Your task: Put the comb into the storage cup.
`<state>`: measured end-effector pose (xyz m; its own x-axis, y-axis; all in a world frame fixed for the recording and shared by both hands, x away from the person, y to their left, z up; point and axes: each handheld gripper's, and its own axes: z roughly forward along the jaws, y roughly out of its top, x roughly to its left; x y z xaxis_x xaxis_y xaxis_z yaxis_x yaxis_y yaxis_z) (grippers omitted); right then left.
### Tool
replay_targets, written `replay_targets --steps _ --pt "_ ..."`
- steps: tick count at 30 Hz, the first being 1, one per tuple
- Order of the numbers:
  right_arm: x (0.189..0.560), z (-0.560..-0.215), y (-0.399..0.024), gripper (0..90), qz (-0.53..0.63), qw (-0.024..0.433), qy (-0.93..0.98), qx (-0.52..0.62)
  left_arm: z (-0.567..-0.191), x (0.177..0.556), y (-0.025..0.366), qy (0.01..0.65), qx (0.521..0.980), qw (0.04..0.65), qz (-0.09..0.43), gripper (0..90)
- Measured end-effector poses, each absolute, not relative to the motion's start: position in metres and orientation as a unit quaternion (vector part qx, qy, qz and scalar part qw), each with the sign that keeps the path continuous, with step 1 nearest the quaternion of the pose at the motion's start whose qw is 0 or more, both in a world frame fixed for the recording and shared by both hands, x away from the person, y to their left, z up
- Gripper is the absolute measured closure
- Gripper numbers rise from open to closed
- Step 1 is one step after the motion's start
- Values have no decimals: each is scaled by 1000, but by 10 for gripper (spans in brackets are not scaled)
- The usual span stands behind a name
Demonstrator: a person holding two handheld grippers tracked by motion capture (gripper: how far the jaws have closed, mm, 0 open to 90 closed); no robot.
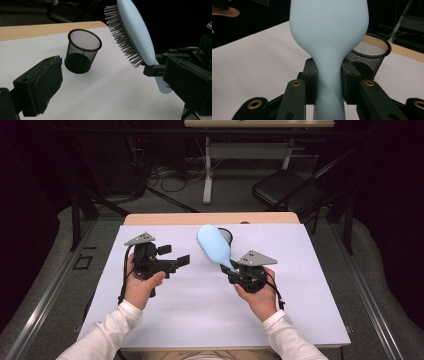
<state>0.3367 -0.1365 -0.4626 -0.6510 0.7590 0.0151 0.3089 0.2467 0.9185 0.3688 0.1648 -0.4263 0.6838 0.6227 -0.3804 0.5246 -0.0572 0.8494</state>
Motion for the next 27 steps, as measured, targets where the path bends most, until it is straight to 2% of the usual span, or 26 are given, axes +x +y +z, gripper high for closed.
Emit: replay_targets --steps 27 --pt "336 -463 -136 694 505 225 756 352 -420 380 138 381 731 566 17 43"
